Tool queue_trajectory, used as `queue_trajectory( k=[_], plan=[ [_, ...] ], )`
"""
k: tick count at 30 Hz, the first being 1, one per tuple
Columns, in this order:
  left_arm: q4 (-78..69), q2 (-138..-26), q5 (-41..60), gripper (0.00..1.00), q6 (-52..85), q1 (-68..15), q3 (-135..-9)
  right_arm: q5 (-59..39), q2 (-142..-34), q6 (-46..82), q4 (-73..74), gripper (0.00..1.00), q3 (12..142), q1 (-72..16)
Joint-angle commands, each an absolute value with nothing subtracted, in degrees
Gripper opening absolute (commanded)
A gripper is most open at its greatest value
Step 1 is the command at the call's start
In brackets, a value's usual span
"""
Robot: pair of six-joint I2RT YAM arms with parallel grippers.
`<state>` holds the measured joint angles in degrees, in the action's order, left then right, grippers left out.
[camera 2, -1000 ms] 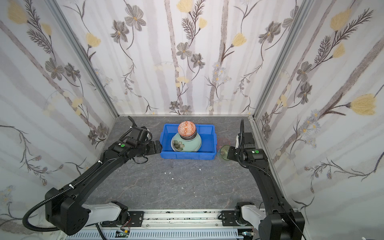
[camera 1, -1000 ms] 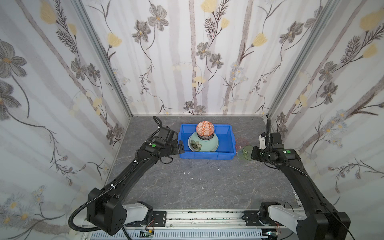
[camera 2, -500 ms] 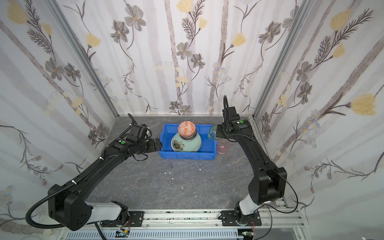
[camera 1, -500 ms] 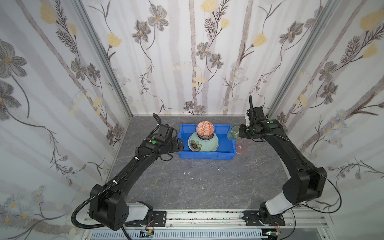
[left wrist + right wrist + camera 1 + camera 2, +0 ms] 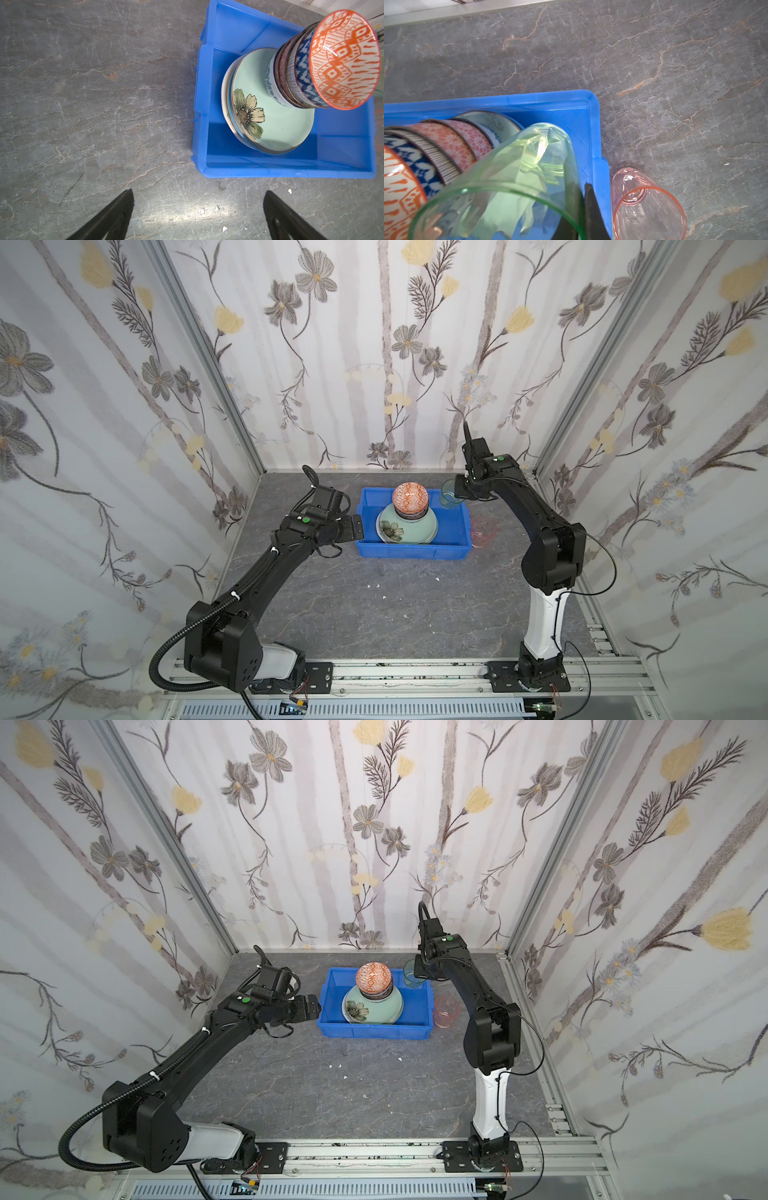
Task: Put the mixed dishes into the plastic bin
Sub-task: 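Lift the green cup with the right gripper and carry it over the bin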
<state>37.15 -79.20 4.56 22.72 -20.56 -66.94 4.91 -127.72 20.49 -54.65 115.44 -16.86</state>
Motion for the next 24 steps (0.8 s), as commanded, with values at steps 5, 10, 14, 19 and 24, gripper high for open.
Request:
queue_trajectory(
  k=[5,10,14,19,24],
  plan=[
    [36.8,-80.6,5.2,1.0,21.3,-20.1,-67.8,6.6,-132.2,20.8,-55.6,0.0,118.6,-17.3],
    [36.8,-81.3,5.3,1.0,21.0,-19.8,-67.9,6.9,-134.8,21.1,-55.6,0.0,119.9,-17.6],
    [36.6,-81.5,5.6,1.0,20.9,-19.6,-67.9,7.6,-136.7,21.3,-56.1,0.01,121.2,-17.7],
    [36.5,-81.8,5.8,1.0,20.7,-19.6,-67.6,6.8,-139.0,21.4,-55.7,0.0,121.5,-17.7],
    [36.3,-81.7,6.1,1.0,20.5,-19.5,-67.0,6.9,-140.7,22.0,-55.3,0.01,121.5,-17.7]
  ],
)
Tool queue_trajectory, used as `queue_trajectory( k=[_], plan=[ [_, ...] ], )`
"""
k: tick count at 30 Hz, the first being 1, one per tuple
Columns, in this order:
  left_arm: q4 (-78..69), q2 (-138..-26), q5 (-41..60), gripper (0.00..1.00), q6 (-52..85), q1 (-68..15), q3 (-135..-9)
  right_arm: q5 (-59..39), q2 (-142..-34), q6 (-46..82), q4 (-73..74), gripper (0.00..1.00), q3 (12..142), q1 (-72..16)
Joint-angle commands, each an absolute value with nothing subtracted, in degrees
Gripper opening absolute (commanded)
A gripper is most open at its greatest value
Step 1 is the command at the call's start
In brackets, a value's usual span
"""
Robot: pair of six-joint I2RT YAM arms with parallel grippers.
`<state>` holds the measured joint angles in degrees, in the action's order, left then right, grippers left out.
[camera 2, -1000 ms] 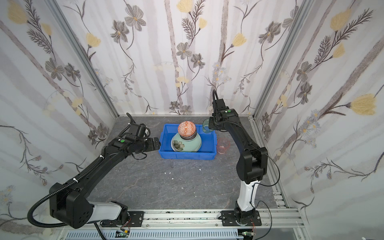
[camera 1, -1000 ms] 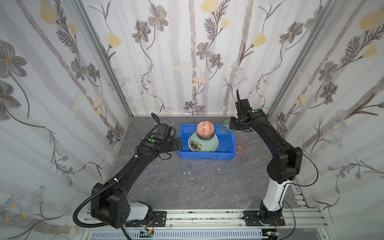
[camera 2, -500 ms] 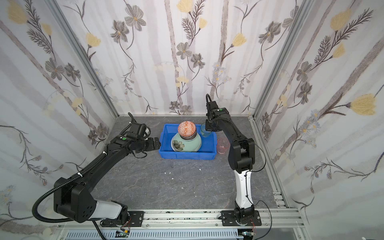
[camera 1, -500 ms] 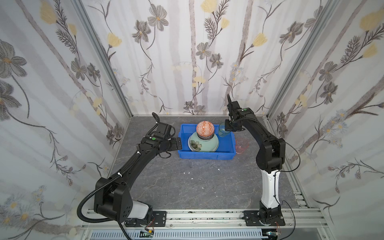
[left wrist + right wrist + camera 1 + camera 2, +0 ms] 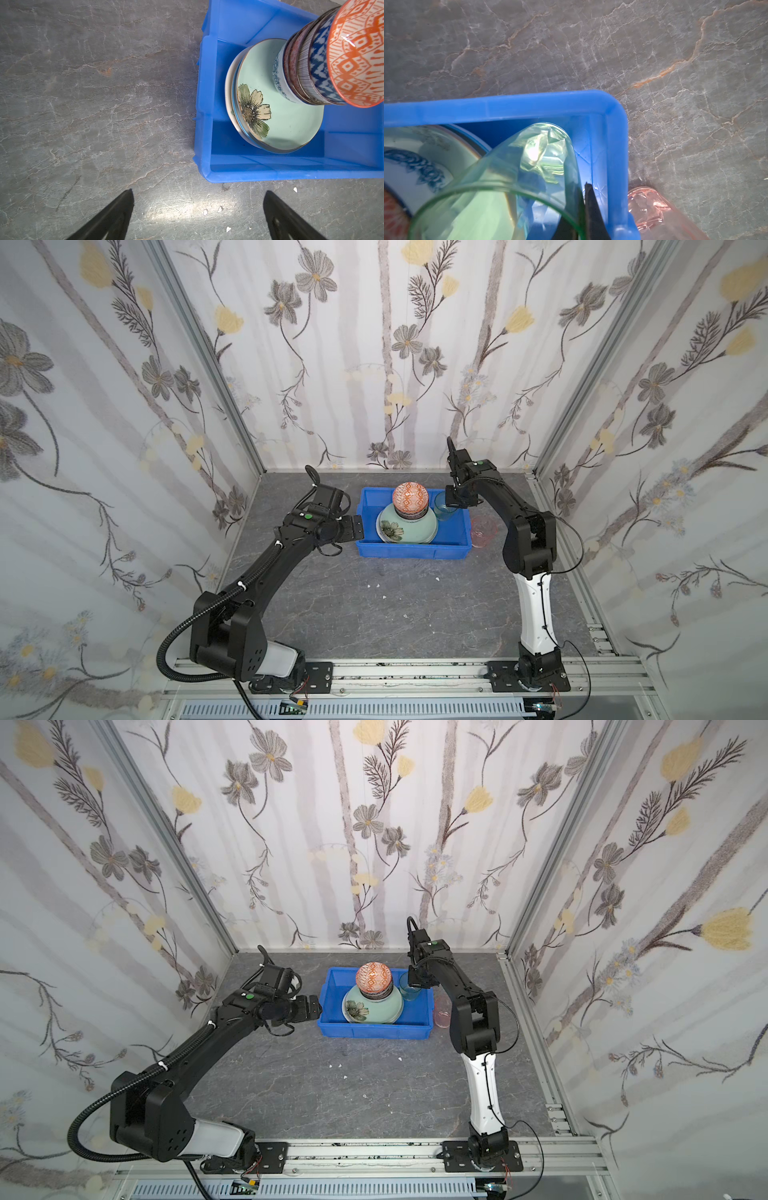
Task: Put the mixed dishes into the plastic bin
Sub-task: 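Lift the green cup with the right gripper and carry it over the bin, then lower the green cup into the bin beside the bowls and release it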
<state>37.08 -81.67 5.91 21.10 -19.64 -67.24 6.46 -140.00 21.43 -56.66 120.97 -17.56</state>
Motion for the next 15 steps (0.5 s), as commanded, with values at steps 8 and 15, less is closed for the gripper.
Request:
queue_trajectory(
  k=[8,15],
  plan=[
    [36.1,-81.6,6.3,1.0,20.1,-19.0,-66.4,7.5,-141.4,22.7,-54.7,0.09,121.5,-17.7],
    [35.8,-81.3,7.0,1.0,20.1,-19.0,-66.2,7.6,-140.2,22.8,-54.4,0.19,121.5,-17.9]
  ],
)
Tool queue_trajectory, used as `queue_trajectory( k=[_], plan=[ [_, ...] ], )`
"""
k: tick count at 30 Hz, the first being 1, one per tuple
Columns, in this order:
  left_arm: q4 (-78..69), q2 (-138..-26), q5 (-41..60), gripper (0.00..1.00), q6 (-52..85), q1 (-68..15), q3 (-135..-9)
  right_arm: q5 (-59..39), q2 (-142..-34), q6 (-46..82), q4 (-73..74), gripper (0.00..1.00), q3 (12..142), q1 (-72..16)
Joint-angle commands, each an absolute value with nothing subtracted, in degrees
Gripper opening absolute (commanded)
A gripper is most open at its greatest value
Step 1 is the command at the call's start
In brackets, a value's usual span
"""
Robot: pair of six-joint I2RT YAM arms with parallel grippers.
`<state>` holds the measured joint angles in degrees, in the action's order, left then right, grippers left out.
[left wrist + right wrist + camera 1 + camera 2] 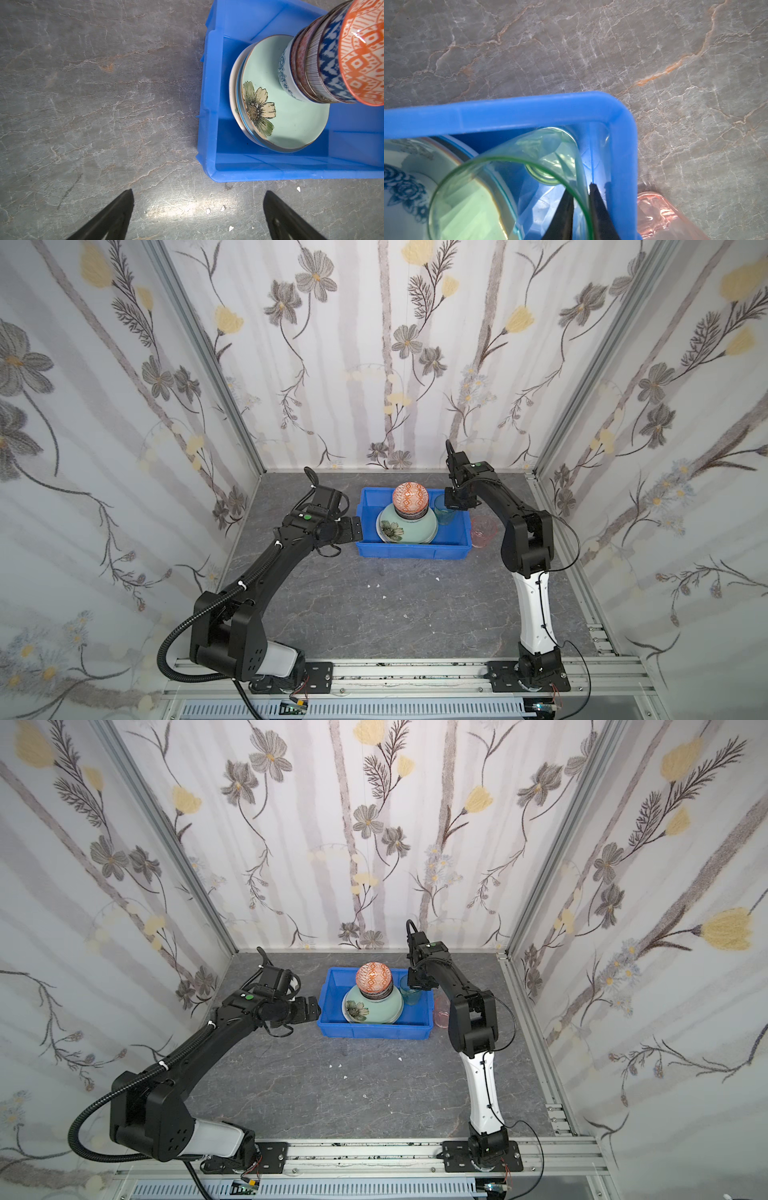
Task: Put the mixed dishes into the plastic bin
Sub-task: 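Lower the green cup into the bin beside the bowls and release it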
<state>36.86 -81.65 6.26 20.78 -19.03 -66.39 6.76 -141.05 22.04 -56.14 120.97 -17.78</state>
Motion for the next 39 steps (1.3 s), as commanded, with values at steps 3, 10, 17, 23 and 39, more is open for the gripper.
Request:
queue_trajectory(
  k=[3,10,17,23,39],
  plan=[
    [35.8,-81.2,7.1,1.0,20.4,-18.9,-66.1,8.6,-139.3,22.9,-54.3,0.21,121.5,-18.1],
    [35.9,-79.5,7.3,1.0,21.5,-18.9,-65.3,11.0,-135.1,23.1,-55.0,0.31,121.4,-18.9],
    [35.5,-77.4,8.2,1.0,25.5,-18.9,-63.7,11.6,-128.2,23.0,-54.8,0.46,118.5,-20.5],
    [34.4,-75.2,12.1,1.0,30.1,-20.1,-62.8,12.7,-118.0,23.4,-50.2,0.65,106.2,-20.8],
    [28.6,-78.8,8.8,1.0,36.5,-33.5,-69.8,7.2,-92.0,24.1,-41.5,1.0,73.2,-16.3]
  ],
)
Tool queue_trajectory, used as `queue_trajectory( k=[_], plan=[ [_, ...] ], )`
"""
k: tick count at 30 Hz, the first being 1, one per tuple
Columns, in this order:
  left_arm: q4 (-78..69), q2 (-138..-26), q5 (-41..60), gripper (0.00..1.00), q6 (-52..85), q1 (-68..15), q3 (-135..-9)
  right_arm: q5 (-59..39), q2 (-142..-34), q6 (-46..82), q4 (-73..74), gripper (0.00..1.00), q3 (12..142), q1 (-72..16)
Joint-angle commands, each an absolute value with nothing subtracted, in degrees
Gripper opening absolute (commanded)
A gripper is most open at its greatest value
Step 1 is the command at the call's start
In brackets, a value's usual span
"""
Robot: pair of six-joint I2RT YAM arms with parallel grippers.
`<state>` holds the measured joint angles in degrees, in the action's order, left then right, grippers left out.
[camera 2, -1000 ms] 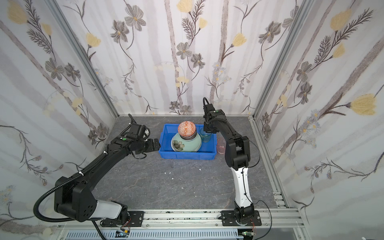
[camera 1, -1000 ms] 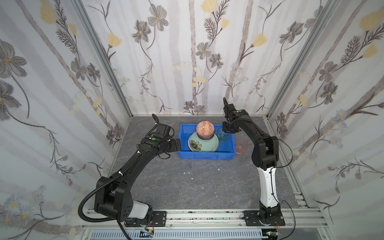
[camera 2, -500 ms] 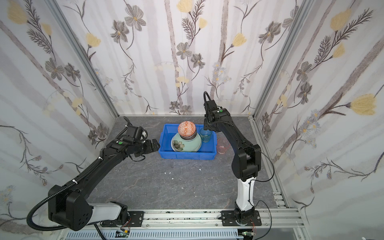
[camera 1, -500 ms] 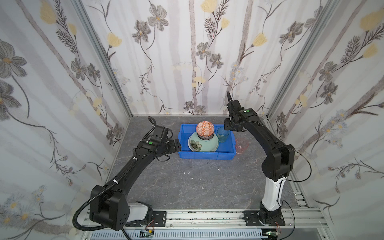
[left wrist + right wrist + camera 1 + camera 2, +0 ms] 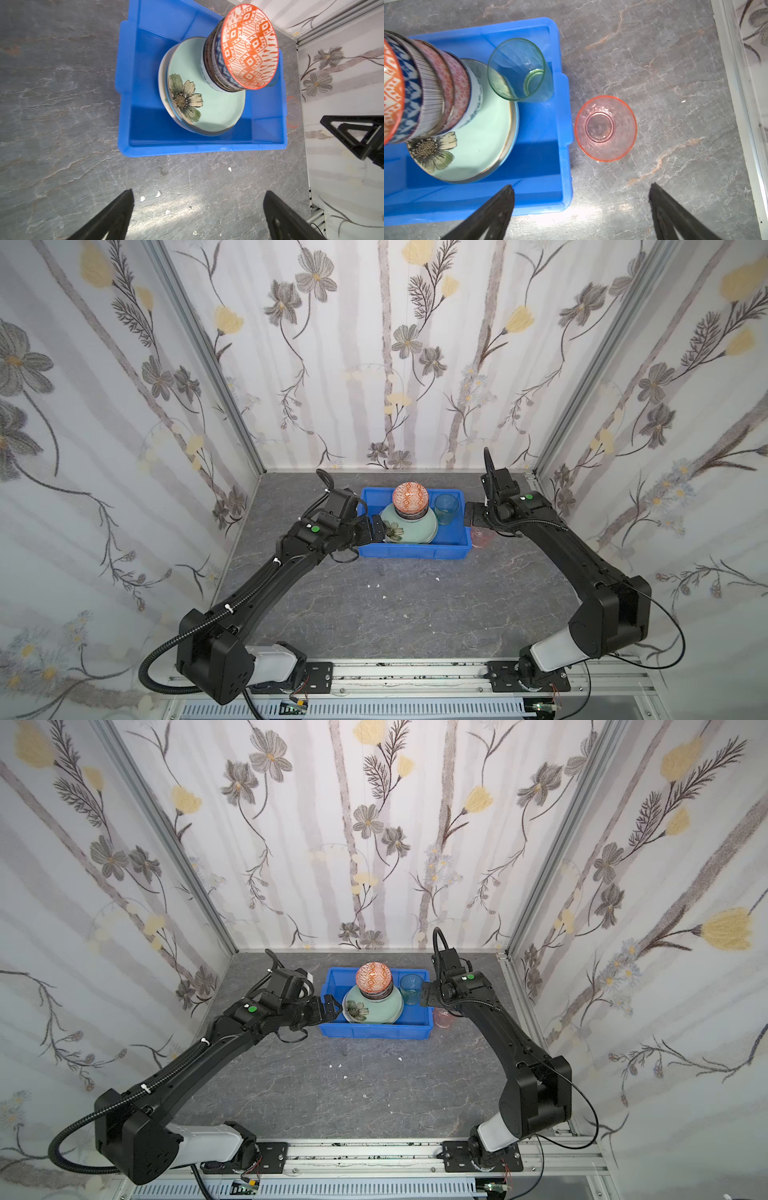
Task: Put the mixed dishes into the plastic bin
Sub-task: 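Lower the green cup into the bin beside the bowls and release it, then move the right gripper down to the pink cup and grip its rim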
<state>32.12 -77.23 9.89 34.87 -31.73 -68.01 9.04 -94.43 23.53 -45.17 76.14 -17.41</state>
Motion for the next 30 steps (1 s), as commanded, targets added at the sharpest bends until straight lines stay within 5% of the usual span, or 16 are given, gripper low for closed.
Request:
queue_trajectory(
  k=[1,12,30],
  plan=[
    [28.0,-79.9,8.5,1.0,36.4,-34.6,-70.7,6.4,-90.4,24.1,-41.0,1.0,71.4,-15.6],
    [23.7,-92.0,7.4,1.0,28.1,-38.3,-81.7,-1.6,-85.7,21.2,-38.0,0.9,63.0,-6.5],
    [22.2,-95.4,7.5,1.0,18.1,-38.5,-84.7,-2.2,-104.9,18.7,-36.4,0.65,73.1,-2.7]
  ],
)
